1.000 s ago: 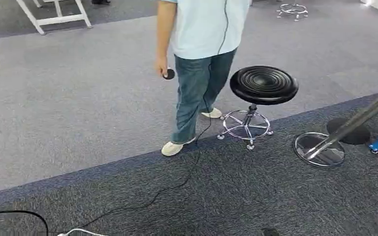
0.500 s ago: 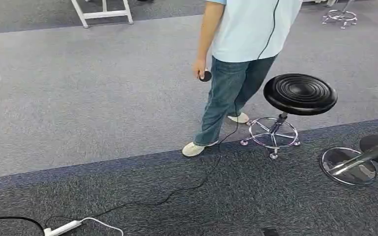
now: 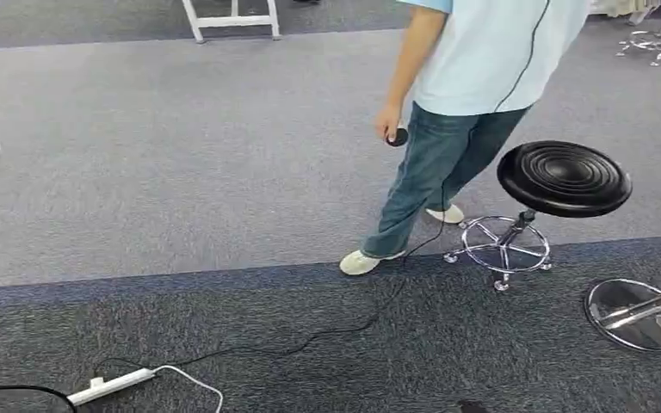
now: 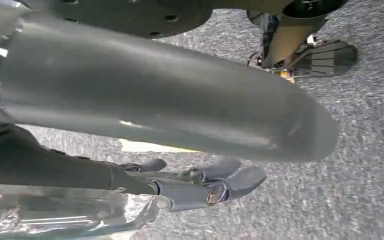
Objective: Take the parts from the cabinet and place them on the table.
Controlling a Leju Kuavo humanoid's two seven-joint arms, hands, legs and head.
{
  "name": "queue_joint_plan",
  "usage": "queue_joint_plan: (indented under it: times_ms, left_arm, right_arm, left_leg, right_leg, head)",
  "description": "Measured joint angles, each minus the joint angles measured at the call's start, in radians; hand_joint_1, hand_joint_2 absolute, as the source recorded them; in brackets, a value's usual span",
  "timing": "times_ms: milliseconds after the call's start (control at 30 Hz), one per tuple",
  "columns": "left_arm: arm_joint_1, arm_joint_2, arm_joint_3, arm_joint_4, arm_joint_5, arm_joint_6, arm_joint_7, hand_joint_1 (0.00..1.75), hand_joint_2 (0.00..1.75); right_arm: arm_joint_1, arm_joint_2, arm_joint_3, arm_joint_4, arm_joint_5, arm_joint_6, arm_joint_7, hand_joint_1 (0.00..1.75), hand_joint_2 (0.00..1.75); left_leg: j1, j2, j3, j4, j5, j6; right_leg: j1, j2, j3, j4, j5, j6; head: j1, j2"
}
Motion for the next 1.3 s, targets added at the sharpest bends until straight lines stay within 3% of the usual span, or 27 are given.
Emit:
queue_joint_plan:
  times_ms: [67, 133, 200, 233, 267, 300, 333, 400, 433, 500, 567, 600, 633, 667, 733, 767, 800, 867, 900, 933, 967, 1000, 1133, 1167, 1200, 1233, 1300]
  left_arm:
    - [0.004, 0.000, 0.015, 0.010, -0.003, 0.000, -0.002, 1.75, 1.75]
    - [0.004, 0.000, 0.030, 0.014, -0.003, 0.000, -0.005, 1.75, 1.75]
    - [0.003, 0.000, 0.039, 0.019, -0.003, 0.000, -0.013, 1.75, 1.75]
    - [0.003, -0.001, 0.043, 0.023, -0.003, -0.001, -0.014, 1.75, 1.75]
    - [0.004, -0.002, 0.048, 0.027, -0.003, -0.001, -0.017, 1.75, 1.75]
    - [0.005, -0.002, 0.053, 0.031, -0.003, -0.002, -0.019, 1.75, 1.75]
    - [0.005, -0.002, 0.055, 0.033, -0.003, -0.002, -0.020, 1.75, 1.75]
    - [0.006, -0.002, 0.058, 0.037, -0.003, -0.002, -0.020, 1.75, 1.75]
    - [0.006, -0.002, 0.060, 0.037, -0.003, -0.002, -0.020, 1.75, 1.75]
    - [0.006, -0.002, 0.063, 0.038, -0.003, -0.002, -0.020, 1.75, 1.75]
    - [0.010, -0.002, 0.067, 0.040, -0.003, -0.002, -0.020, 1.75, 1.75]
    - [0.013, -0.002, 0.071, 0.040, -0.005, -0.002, -0.021, 1.75, 1.75]
    - [0.016, -0.002, 0.073, 0.042, -0.010, -0.003, -0.021, 1.75, 1.75]
    - [0.013, -0.002, 0.073, 0.042, -0.016, -0.003, -0.021, 1.75, 1.75]
    - [0.012, -0.003, 0.073, 0.042, -0.020, -0.003, -0.021, 1.75, 1.75]
    - [0.013, -0.006, 0.073, 0.042, -0.024, -0.003, -0.021, 1.75, 1.75]
    - [0.013, -0.008, 0.074, 0.043, -0.027, -0.003, -0.021, 1.75, 1.75]
    - [0.013, -0.010, 0.076, 0.045, -0.036, -0.003, -0.021, 1.75, 1.75]
    - [0.013, -0.010, 0.078, 0.045, -0.039, -0.003, -0.021, 1.75, 1.75]
    - [0.013, -0.010, 0.079, 0.045, -0.045, -0.002, -0.020, 1.75, 1.75]
    - [0.008, -0.011, 0.078, 0.045, -0.046, -0.001, -0.021, 1.75, 1.75]
    - [0.010, -0.014, 0.079, 0.045, -0.047, -0.001, -0.020, 1.75, 1.75]
    - [0.019, -0.017, 0.082, 0.045, -0.055, -0.001, -0.019, 1.75, 1.75]
    - [0.019, -0.018, 0.082, 0.045, -0.056, -0.001, -0.019, 1.75, 1.75]
    - [0.019, -0.018, 0.082, 0.045, -0.057, 0.000, -0.019, 1.75, 1.75]
    - [0.019, -0.021, 0.082, 0.045, -0.059, 0.000, -0.019, 1.75, 1.75]
    - [0.020, -0.023, 0.082, 0.045, -0.064, 0.001, -0.019, 1.75, 1.75]
  right_arm:
    - [0.000, 0.000, 0.000, 0.000, 0.002, 0.000, -0.001, 0.00, 0.00]
    - [0.000, 0.000, 0.002, 0.000, 0.006, 0.000, -0.001, 0.00, 0.00]
    - [0.001, 0.000, 0.003, 0.000, 0.006, 0.000, 0.000, 0.00, 0.00]
    - [0.002, 0.000, 0.003, 0.000, 0.006, 0.000, 0.000, 0.00, 0.00]
    - [0.003, 0.000, 0.003, 0.000, 0.006, 0.000, 0.001, 0.00, 0.00]
    - [0.004, 0.000, 0.003, 0.000, 0.006, 0.000, 0.002, 0.00, 0.00]
    - [0.004, 0.000, 0.003, 0.000, 0.006, 0.000, 0.002, 0.00, 0.00]
    - [0.003, 0.000, 0.004, 0.000, 0.006, 0.000, 0.002, 0.00, 0.00]
    - [0.002, 0.000, 0.004, 0.000, 0.006, 0.000, 0.003, 0.00, 0.00]
    - [0.000, 0.001, 0.004, 0.000, 0.006, 0.000, 0.003, 0.00, 0.00]
    - [0.000, 0.001, 0.004, 0.000, 0.006, -0.001, 0.003, 0.00, 0.00]
    - [-0.001, 0.002, 0.004, 0.000, 0.006, 0.000, 0.003, 0.00, 0.00]
    - [-0.001, 0.002, 0.004, 0.000, 0.006, 0.000, 0.004, 0.00, 0.00]
    - [0.000, 0.002, 0.004, 0.000, 0.006, 0.000, 0.005, 0.00, 0.00]
    - [0.002, 0.002, 0.004, 0.000, 0.006, -0.001, 0.007, 0.00, 0.00]
    - [0.003, 0.002, 0.004, 0.000, 0.006, -0.001, 0.008, 0.00, 0.00]
    - [0.003, 0.002, 0.004, 0.000, 0.006, -0.001, 0.008, 0.00, 0.00]
    - [0.002, 0.003, 0.004, 0.001, 0.006, -0.001, 0.007, 0.00, 0.00]
    - [0.002, 0.005, 0.004, 0.000, 0.006, -0.001, 0.007, 0.00, 0.00]
    - [0.001, 0.005, 0.004, 0.000, 0.006, -0.001, 0.007, 0.00, 0.00]
    - [0.001, 0.005, 0.004, 0.000, 0.005, -0.001, 0.006, 0.00, 0.00]
    - [0.000, 0.005, 0.004, 0.000, 0.005, -0.001, 0.005, 0.00, 0.00]
    - [0.000, 0.005, 0.004, 0.000, 0.003, -0.001, 0.005, 0.00, 0.00]
    - [0.000, 0.005, 0.004, 0.000, 0.003, -0.001, 0.005, 0.00, 0.00]
    - [0.001, 0.006, 0.004, 0.000, 0.003, -0.001, 0.004, 0.00, 0.00]
    - [0.002, 0.006, 0.004, 0.000, 0.002, -0.001, 0.004, 0.00, 0.00]
    - [0.004, 0.006, 0.004, 0.001, 0.002, -0.001, 0.004, 0.00, 0.00]
  left_leg:
    - [-0.003, -0.015, -0.001, 0.000, 0.002, 0.012]
    - [0.003, -0.027, 0.000, -0.002, 0.006, 0.025]
    - [0.002, -0.039, -0.002, -0.002, 0.007, 0.033]
    - [0.001, -0.048, -0.002, -0.002, 0.007, 0.033]
    - [0.001, -0.057, -0.002, -0.002, 0.007, 0.033]
    - [0.000, -0.068, -0.002, -0.002, 0.007, 0.033]
    - [0.000, -0.077, -0.001, -0.002, 0.007, 0.033]
    - [0.002, -0.096, 0.002, -0.002, 0.007, 0.032]
    - [0.004, -0.103, 0.001, -0.002, 0.007, 0.029]
    - [0.002, -0.119, -0.006, 0.001, 0.010, 0.014]
    - [0.009, -0.131, -0.007, -0.008, 0.017, 0.000]
    - [0.011, -0.128, -0.009, -0.004, 0.013, -0.004]
    - [0.006, -0.089, -0.018, 0.016, -0.005, -0.005]
    - [0.004, -0.065, -0.046, 0.076, -0.046, -0.008]
    - [0.004, -0.053, -0.115, 0.228, -0.117, -0.013]
    - [0.004, -0.052, -0.143, 0.288, -0.134, -0.015]
    - [0.004, -0.051, -0.145, 0.293, -0.124, -0.017]
    - [0.006, -0.044, -0.090, 0.190, -0.056, -0.018]
    - [0.007, -0.029, -0.035, 0.091, -0.014, -0.019]
    - [0.008, 0.004, 0.010, 0.016, 0.004, -0.023]
    - [0.000, 0.009, 0.018, -0.012, -0.008, -0.018]
    - [0.001, -0.006, 0.014, -0.010, -0.004, -0.004]
    - [-0.001, -0.026, 0.012, -0.013, 0.000, 0.016]
    - [0.001, -0.033, 0.012, -0.013, 0.002, 0.021]
    - [0.002, -0.037, 0.012, -0.013, 0.003, 0.027]
    - [0.002, -0.042, 0.011, -0.013, 0.004, 0.030]
    - [0.000, -0.057, 0.009, -0.012, 0.004, 0.032]
  right_leg:
    - [-0.003, -0.013, 0.006, -0.004, -0.001, 0.010]
    - [-0.008, 0.026, -0.017, 0.040, -0.035, 0.023]
    - [-0.010, 0.048, -0.095, 0.207, -0.115, 0.026]
    - [-0.010, 0.052, -0.133, 0.283, -0.143, 0.027]
    - [-0.010, 0.053, -0.158, 0.327, -0.151, 0.026]
    - [-0.010, 0.054, -0.158, 0.316, -0.131, 0.023]
    - [-0.010, 0.056, -0.138, 0.268, -0.097, 0.021]
    - [-0.011, 0.079, -0.048, 0.079, -0.003, 0.013]
    - [-0.013, 0.112, -0.018, 0.015, 0.004, 0.011]
    - [-0.010, 0.104, -0.005, 0.005, 0.002, 0.011]
    - [-0.005, 0.093, -0.006, 0.004, 0.007, -0.001]
    - [-0.013, 0.082, -0.002, -0.011, 0.016, -0.013]
    - [-0.010, 0.077, 0.000, -0.015, 0.018, -0.019]
    - [-0.010, 0.069, 0.000, -0.016, 0.020, -0.023]
    - [-0.009, 0.054, -0.002, -0.016, 0.019, -0.025]
    - [-0.009, 0.045, -0.003, -0.016, 0.019, -0.025]
    - [-0.009, 0.038, -0.003, -0.016, 0.019, -0.025]
    - [-0.010, 0.024, -0.002, -0.016, 0.018, -0.024]
    - [-0.010, 0.016, -0.001, -0.015, 0.017, -0.021]
    - [-0.009, 0.011, 0.001, -0.013, 0.015, -0.014]
    - [0.001, 0.006, -0.004, -0.002, 0.008, -0.006]
    - [0.001, 0.001, -0.007, -0.006, 0.008, -0.003]
    - [-0.003, -0.016, 0.004, -0.011, 0.005, 0.006]
    - [-0.006, 0.014, -0.008, 0.006, -0.010, 0.016]
    - [-0.008, 0.038, -0.029, 0.054, -0.042, 0.021]
    - [-0.009, 0.048, -0.070, 0.144, -0.086, 0.023]
    - [-0.009, 0.052, -0.147, 0.297, -0.141, 0.024]
  head:
    - [-0.002, 0.000]
    - [0.003, 0.000]
    - [0.003, 0.000]
    - [0.004, 0.000]
    - [0.003, 0.000]
    - [0.004, 0.000]
    - [0.003, 0.000]
    - [0.004, 0.000]
    - [0.004, 0.000]
    - [0.002, 0.000]
    - [0.003, 0.000]
    - [0.002, 0.000]
    - [-0.001, 0.000]
    - [-0.005, 0.000]
    - [-0.004, 0.000]
    - [-0.004, 0.000]
    - [-0.005, 0.000]
    - [-0.004, 0.000]
    - [-0.005, 0.000]
    - [-0.005, 0.000]
    - [-0.007, 0.000]
    - [-0.001, 0.000]
    - [-0.003, 0.000]
    - [0.000, 0.000]
    - [0.004, 0.000]
    - [0.005, 0.000]
    - [0.005, 0.000]
